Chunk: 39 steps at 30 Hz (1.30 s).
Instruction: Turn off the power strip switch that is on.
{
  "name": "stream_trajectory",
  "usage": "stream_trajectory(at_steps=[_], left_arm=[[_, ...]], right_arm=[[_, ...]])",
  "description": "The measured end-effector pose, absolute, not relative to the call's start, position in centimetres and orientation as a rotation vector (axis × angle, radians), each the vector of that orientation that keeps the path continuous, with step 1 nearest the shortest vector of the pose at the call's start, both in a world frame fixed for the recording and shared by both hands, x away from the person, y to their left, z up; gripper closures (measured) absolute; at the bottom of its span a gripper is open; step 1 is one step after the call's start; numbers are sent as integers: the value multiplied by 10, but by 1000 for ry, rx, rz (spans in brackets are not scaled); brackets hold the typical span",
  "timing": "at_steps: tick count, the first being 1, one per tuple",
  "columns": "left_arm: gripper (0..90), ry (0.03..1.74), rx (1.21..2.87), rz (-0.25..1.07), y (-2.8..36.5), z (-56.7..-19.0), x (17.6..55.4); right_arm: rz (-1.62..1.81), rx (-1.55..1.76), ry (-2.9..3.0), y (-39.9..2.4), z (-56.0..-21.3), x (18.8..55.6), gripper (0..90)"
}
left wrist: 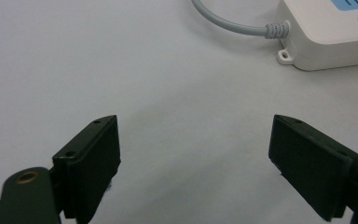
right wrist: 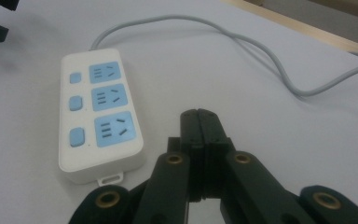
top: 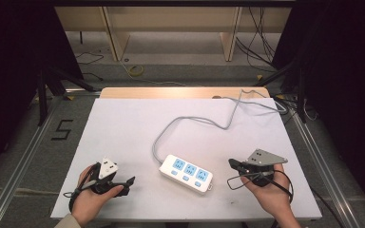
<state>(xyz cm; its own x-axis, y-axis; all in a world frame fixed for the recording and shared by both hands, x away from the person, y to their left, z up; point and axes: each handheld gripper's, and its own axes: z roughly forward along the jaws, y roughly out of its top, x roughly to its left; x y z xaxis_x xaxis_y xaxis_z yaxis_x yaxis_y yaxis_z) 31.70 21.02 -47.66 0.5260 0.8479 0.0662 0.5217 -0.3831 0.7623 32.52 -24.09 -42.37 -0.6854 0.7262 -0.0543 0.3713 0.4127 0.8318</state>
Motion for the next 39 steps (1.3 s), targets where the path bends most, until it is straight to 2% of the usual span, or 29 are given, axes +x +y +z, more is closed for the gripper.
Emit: stream_trajectory(at_steps=[39], left_arm=[[164, 1112, 2060, 597, 210, -477, 317]], right_arm=[[1185, 875, 2320, -216, -417, 333, 900]])
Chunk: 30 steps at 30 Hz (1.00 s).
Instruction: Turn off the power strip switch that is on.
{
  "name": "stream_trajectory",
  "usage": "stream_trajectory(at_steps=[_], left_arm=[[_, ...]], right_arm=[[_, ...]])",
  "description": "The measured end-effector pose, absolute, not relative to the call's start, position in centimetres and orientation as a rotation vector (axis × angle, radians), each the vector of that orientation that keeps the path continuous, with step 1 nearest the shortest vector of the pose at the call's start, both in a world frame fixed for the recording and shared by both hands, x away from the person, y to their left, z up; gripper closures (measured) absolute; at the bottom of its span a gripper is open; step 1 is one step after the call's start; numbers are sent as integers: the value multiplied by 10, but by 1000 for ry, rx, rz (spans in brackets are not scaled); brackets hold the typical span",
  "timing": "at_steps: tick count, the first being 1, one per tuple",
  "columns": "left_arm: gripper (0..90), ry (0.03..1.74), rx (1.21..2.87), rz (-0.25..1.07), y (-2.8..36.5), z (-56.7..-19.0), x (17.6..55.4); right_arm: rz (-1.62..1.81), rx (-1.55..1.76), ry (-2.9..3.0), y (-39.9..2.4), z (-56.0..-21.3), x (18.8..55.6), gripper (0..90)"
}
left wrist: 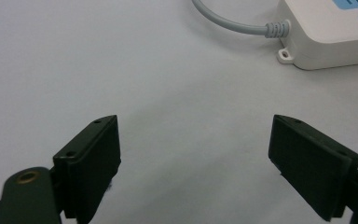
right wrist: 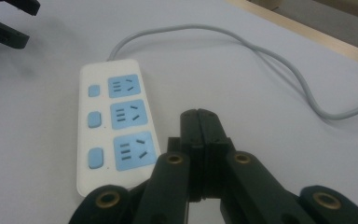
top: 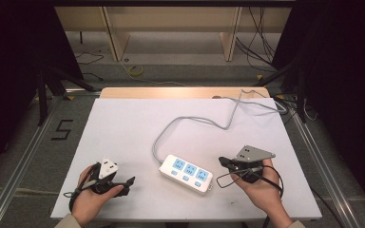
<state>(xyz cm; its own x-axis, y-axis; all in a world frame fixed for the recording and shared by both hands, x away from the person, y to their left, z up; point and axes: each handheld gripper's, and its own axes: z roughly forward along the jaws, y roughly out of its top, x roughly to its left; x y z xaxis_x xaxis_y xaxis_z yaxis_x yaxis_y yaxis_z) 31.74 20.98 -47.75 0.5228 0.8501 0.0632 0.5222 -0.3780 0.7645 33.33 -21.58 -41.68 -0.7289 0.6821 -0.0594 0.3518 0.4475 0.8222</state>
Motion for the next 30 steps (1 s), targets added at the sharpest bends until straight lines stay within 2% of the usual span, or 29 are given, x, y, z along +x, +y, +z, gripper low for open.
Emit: stream_trajectory(at_steps=[30], left_arm=[[165, 1107, 2065, 607, 210, -477, 317]], right_arm=[[1199, 823, 2349, -199, -412, 338, 900]])
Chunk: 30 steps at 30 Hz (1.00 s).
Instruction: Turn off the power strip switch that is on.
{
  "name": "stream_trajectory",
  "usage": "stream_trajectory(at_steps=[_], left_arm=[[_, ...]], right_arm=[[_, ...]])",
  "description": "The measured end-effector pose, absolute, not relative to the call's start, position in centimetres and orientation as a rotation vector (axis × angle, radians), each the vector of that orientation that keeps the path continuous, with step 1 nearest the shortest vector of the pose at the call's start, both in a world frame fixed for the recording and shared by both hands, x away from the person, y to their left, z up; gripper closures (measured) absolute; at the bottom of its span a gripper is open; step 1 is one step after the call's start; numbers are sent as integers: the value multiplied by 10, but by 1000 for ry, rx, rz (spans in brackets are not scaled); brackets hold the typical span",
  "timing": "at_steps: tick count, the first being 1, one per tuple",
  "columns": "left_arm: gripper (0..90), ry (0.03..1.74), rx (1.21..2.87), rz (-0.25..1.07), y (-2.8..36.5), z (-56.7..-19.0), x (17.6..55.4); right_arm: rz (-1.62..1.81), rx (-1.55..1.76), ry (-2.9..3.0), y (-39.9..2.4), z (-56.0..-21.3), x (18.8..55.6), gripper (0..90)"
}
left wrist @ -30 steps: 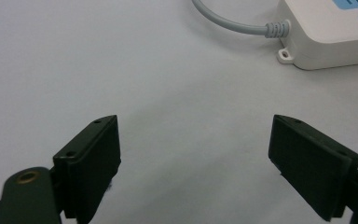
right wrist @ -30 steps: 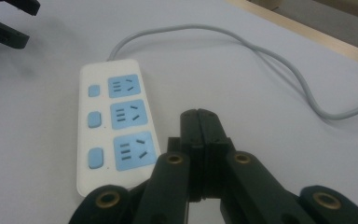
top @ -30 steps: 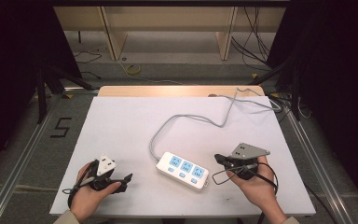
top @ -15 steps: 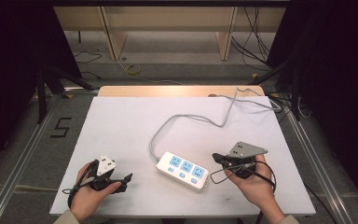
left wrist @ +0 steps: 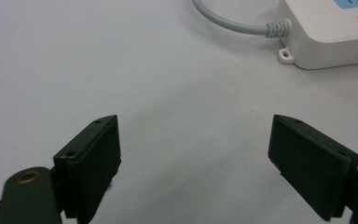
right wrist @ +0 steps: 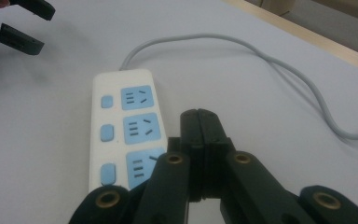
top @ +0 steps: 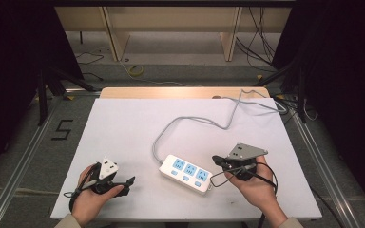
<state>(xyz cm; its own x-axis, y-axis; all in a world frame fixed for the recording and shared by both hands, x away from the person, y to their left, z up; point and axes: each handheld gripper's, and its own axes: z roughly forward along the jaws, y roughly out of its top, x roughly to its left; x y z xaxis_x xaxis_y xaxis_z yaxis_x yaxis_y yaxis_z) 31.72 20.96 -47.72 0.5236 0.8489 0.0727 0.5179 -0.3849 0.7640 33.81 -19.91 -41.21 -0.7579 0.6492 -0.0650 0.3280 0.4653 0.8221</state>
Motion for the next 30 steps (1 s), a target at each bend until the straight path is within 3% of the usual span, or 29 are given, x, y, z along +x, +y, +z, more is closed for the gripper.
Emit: stream_trajectory(at_steps=[30], left_arm=[[168, 1096, 2072, 617, 209, -477, 317]], right_arm=[[1200, 773, 2391, -180, -410, 342, 900]])
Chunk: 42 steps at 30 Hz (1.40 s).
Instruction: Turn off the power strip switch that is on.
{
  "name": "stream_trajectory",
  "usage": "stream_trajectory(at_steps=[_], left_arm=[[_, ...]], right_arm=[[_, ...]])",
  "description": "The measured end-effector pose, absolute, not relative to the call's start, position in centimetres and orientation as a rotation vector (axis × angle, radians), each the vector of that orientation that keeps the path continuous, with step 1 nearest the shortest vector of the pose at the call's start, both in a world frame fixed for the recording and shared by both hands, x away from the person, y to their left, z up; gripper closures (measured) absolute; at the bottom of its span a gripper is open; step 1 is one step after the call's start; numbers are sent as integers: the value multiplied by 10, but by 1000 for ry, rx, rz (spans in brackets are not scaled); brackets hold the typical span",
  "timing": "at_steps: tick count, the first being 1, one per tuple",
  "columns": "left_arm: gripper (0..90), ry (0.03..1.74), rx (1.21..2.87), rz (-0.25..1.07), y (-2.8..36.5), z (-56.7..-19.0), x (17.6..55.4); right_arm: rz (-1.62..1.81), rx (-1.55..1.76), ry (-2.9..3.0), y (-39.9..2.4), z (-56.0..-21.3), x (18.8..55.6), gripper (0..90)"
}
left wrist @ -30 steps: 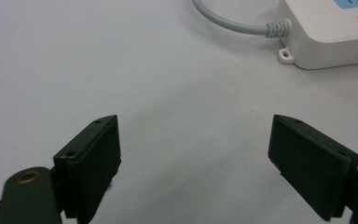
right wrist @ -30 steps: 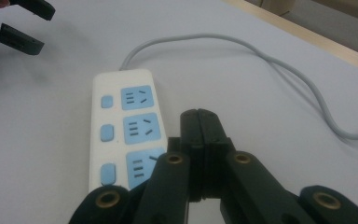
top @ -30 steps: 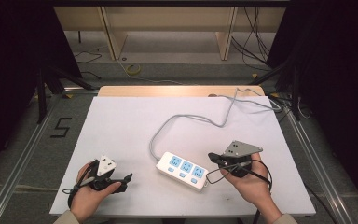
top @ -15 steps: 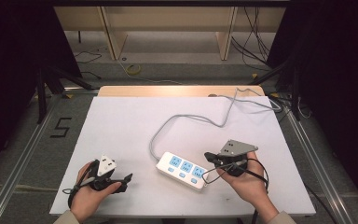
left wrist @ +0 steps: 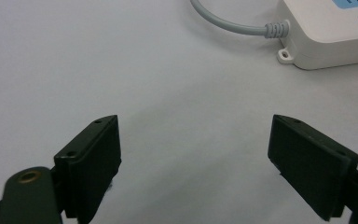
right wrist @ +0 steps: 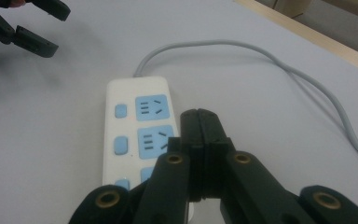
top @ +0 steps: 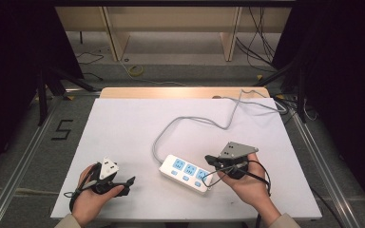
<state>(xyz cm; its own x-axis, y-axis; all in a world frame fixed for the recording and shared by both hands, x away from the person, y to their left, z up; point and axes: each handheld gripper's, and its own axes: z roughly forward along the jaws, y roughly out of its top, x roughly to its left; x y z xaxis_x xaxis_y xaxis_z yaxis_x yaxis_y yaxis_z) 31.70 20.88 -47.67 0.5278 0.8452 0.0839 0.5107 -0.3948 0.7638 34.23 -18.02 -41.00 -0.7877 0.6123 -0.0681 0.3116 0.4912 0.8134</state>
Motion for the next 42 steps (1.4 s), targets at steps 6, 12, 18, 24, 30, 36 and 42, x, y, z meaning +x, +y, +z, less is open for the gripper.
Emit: stream_trajectory(at_steps=[6, 12, 18, 24, 30, 36, 42], left_arm=[[168, 1095, 2072, 617, 209, -477, 317], [168, 1095, 2072, 617, 209, -476, 317], [168, 1095, 2072, 616, 208, -477, 317], [169, 1095, 2071, 616, 208, -477, 317], [169, 1094, 2071, 615, 208, -477, 317], [169, 1091, 2073, 613, 207, -477, 317], [169, 1089, 2073, 615, 207, -476, 317]], right_arm=[[1197, 760, 2401, -176, -410, 343, 900], [1200, 757, 2407, -173, -410, 344, 900], [1195, 748, 2419, -169, -410, 344, 900], [1197, 737, 2425, -165, -410, 345, 900], [1195, 725, 2432, -161, -410, 347, 900], [1205, 724, 2433, -158, -407, 348, 900], [1197, 719, 2455, -152, -409, 349, 900]])
